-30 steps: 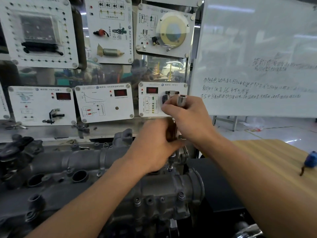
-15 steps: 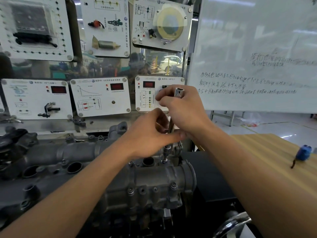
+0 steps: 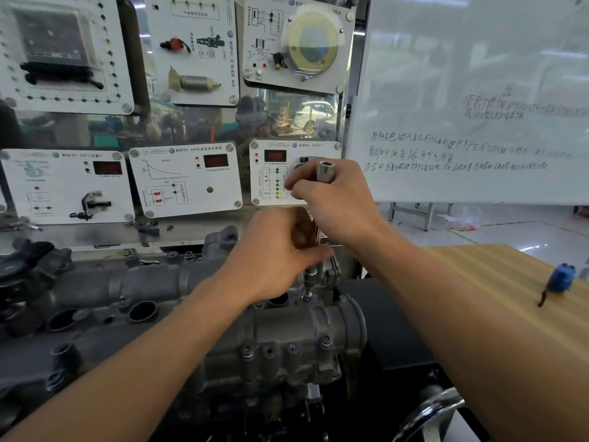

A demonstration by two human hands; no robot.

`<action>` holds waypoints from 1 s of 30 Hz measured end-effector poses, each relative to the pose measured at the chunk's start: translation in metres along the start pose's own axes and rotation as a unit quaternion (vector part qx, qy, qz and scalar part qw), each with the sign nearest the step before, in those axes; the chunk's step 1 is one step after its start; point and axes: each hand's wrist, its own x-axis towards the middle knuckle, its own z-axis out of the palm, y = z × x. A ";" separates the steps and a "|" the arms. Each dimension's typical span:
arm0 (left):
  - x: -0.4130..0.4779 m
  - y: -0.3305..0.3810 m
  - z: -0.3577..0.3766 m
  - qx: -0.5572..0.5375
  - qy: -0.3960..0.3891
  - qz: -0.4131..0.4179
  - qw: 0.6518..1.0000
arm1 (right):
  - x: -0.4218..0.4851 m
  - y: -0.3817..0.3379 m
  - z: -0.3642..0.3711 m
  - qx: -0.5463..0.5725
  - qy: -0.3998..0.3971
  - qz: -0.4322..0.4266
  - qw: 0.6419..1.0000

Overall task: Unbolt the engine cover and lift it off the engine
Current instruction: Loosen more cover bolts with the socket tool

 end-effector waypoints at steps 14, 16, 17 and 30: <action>0.001 0.008 0.001 0.117 0.019 -0.031 0.992 | -0.006 -0.003 0.001 0.007 0.009 0.011 1.000; 0.001 0.004 -0.003 -0.064 -0.094 -0.035 0.993 | -0.007 -0.002 -0.001 0.005 0.007 0.003 1.000; 0.000 0.003 -0.003 -0.095 -0.098 -0.019 0.990 | -0.007 -0.002 -0.001 0.005 0.007 0.000 1.000; -0.009 0.009 -0.024 -0.189 -0.115 -0.045 0.974 | 0.005 0.013 -0.009 0.029 0.009 -0.050 0.998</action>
